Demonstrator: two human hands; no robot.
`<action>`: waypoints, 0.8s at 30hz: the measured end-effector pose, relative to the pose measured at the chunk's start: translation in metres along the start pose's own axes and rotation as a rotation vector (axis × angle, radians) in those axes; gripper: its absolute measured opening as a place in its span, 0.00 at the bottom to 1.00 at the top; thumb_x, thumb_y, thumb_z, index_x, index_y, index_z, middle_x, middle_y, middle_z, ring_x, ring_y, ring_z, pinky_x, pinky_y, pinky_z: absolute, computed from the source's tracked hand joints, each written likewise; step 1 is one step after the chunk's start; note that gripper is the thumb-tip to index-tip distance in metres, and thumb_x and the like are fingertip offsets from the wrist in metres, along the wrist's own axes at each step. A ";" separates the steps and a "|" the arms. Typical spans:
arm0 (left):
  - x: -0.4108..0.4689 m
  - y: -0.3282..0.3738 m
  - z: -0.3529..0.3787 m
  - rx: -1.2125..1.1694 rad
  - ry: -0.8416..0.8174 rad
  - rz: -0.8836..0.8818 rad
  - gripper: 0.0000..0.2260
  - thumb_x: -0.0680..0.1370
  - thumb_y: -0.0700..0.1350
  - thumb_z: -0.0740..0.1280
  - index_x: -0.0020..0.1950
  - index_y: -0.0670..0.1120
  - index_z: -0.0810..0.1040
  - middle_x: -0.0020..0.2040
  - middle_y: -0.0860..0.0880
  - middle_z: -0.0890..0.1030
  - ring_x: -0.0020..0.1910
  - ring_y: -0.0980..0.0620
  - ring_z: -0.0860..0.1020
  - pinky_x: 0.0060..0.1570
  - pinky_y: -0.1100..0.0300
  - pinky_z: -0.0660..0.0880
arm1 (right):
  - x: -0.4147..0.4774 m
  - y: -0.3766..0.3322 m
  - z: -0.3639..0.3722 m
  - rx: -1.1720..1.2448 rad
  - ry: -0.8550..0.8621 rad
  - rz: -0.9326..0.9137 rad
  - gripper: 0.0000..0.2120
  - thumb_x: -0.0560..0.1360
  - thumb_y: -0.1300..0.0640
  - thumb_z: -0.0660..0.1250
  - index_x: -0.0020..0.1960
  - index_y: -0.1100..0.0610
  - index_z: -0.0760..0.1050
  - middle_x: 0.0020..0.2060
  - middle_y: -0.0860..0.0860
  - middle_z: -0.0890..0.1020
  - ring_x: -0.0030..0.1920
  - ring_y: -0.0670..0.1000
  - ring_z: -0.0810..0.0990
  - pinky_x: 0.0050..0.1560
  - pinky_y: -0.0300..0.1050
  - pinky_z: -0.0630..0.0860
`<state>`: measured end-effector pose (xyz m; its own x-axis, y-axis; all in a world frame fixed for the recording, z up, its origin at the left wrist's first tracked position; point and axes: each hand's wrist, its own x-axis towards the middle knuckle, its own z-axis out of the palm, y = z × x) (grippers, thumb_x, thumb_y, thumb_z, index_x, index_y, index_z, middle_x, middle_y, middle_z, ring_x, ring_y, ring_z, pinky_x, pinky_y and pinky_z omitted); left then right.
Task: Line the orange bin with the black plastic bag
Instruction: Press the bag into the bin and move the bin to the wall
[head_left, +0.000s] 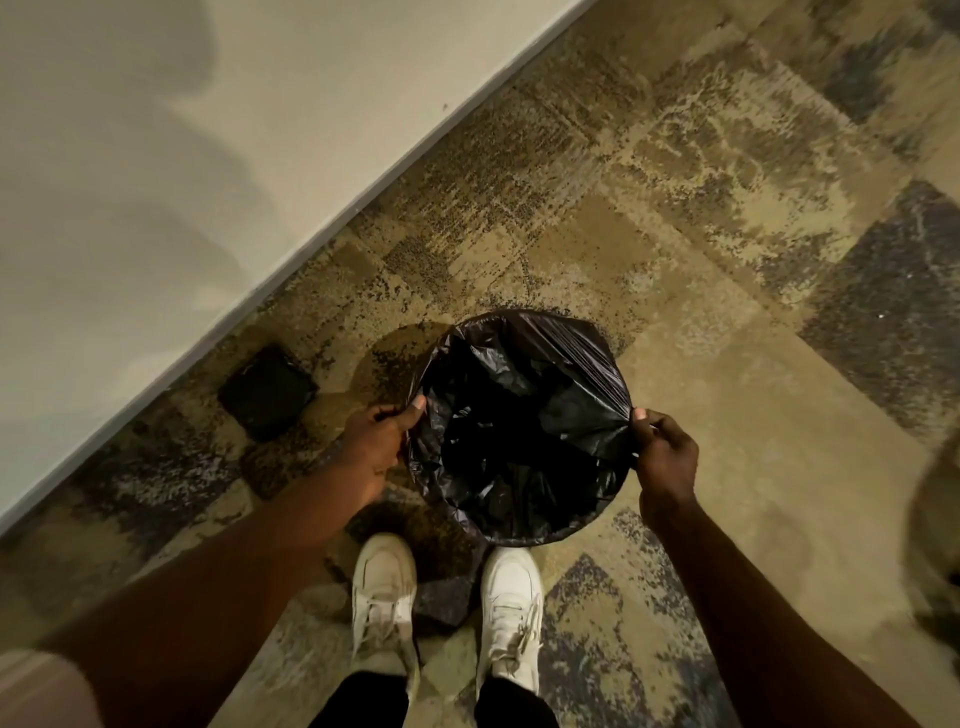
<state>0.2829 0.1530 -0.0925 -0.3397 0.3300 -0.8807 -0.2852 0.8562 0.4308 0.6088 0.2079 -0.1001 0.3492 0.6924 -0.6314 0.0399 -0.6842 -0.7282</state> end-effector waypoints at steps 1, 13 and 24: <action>0.008 -0.007 -0.003 -0.017 0.004 -0.003 0.33 0.63 0.67 0.82 0.60 0.48 0.84 0.56 0.49 0.88 0.58 0.47 0.84 0.57 0.48 0.81 | 0.001 -0.003 0.000 0.023 -0.015 0.054 0.13 0.85 0.57 0.67 0.41 0.58 0.78 0.41 0.56 0.81 0.47 0.55 0.78 0.47 0.53 0.77; 0.002 -0.029 0.005 -0.072 0.106 0.143 0.37 0.60 0.71 0.81 0.52 0.41 0.85 0.51 0.41 0.89 0.50 0.36 0.87 0.52 0.38 0.85 | 0.052 -0.068 0.030 -0.100 -0.125 -0.046 0.15 0.78 0.50 0.77 0.48 0.63 0.82 0.42 0.55 0.85 0.43 0.55 0.84 0.47 0.52 0.83; -0.011 -0.042 0.007 -0.163 0.077 0.180 0.06 0.73 0.45 0.81 0.44 0.45 0.87 0.43 0.45 0.90 0.39 0.48 0.87 0.36 0.57 0.79 | 0.081 -0.094 0.055 -0.193 -0.262 0.376 0.15 0.75 0.54 0.78 0.56 0.62 0.83 0.51 0.56 0.86 0.50 0.59 0.84 0.56 0.57 0.83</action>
<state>0.3044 0.1164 -0.1023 -0.4635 0.4350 -0.7720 -0.3524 0.7088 0.6110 0.5819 0.3411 -0.0980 0.1267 0.4065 -0.9048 0.1375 -0.9106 -0.3898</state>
